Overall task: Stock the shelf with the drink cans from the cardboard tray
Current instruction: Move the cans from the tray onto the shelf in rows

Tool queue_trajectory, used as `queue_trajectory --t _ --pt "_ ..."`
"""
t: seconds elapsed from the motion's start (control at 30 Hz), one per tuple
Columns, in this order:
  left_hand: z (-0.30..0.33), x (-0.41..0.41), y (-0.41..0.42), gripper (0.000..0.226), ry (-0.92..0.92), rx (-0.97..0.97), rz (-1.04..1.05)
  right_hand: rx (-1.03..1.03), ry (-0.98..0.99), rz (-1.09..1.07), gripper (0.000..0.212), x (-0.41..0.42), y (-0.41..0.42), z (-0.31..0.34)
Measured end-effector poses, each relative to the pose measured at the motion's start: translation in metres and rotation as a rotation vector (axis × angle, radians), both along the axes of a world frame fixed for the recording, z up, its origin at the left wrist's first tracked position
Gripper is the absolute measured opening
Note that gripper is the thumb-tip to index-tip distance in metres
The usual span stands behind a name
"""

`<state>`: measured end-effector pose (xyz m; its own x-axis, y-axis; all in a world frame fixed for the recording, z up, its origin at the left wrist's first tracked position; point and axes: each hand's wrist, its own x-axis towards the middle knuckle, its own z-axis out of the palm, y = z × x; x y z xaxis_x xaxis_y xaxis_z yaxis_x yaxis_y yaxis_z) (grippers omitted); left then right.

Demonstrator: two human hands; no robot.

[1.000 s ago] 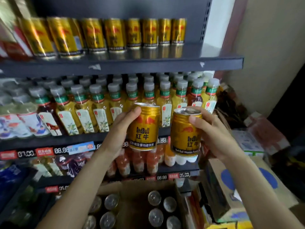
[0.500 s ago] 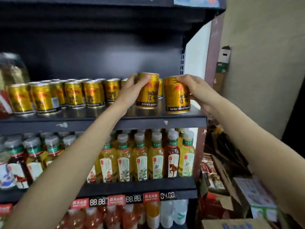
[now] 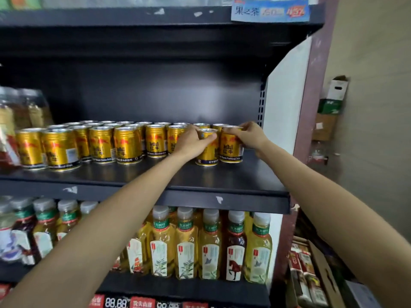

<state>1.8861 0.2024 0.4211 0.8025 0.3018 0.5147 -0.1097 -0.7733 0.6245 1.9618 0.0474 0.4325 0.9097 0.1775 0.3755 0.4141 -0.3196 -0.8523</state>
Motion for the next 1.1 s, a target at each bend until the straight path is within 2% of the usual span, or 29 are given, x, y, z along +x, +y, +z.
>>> queue_trajectory --t 0.07,0.13,0.2,0.27,0.33,0.43,0.67,0.77,0.9,1.0,1.1 --pt "-0.001 0.003 0.004 0.062 0.036 0.047 -0.020 -0.018 0.012 -0.003 0.076 0.008 0.002 -0.002" --pt "-0.003 0.001 0.008 0.071 0.036 0.132 -0.032 -0.038 0.023 0.022 0.073 0.011 0.002 -0.004" --pt "-0.005 -0.003 0.014 0.083 -0.027 0.306 0.006 -0.054 0.033 0.099 0.070 0.012 -0.001 -0.005" --pt "-0.006 -0.006 0.019 0.090 -0.109 0.577 0.049 -0.095 0.021 0.160 0.075 0.010 -0.007 -0.006" --pt "-0.005 -0.004 0.021 0.088 -0.139 0.812 0.047 -0.232 -0.101 0.176 0.087 0.012 -0.011 -0.008" --pt "-0.001 0.004 0.021 0.080 -0.135 0.959 0.058 -0.520 -0.358 0.106 0.081 0.012 -0.013 -0.008" --pt "0.004 0.020 0.026 0.075 -0.067 1.008 0.120 -0.618 -0.421 -0.023 0.085 0.013 0.004 -0.001" --pt "0.006 0.027 0.033 0.074 -0.007 0.987 0.114 -0.639 -0.393 0.054 0.083 0.021 0.011 0.002" --pt "0.010 0.033 0.046 0.077 0.045 0.885 0.034 -0.709 -0.381 0.174 0.066 0.036 0.008 0.008" --pt "0.010 0.036 0.051 0.077 0.040 0.851 -0.026 -0.760 -0.444 0.136 0.066 0.045 0.005 0.006" --pt "0.008 0.039 0.057 0.079 0.040 0.824 -0.059 -0.711 -0.432 0.141 0.066 0.047 0.005 0.003"
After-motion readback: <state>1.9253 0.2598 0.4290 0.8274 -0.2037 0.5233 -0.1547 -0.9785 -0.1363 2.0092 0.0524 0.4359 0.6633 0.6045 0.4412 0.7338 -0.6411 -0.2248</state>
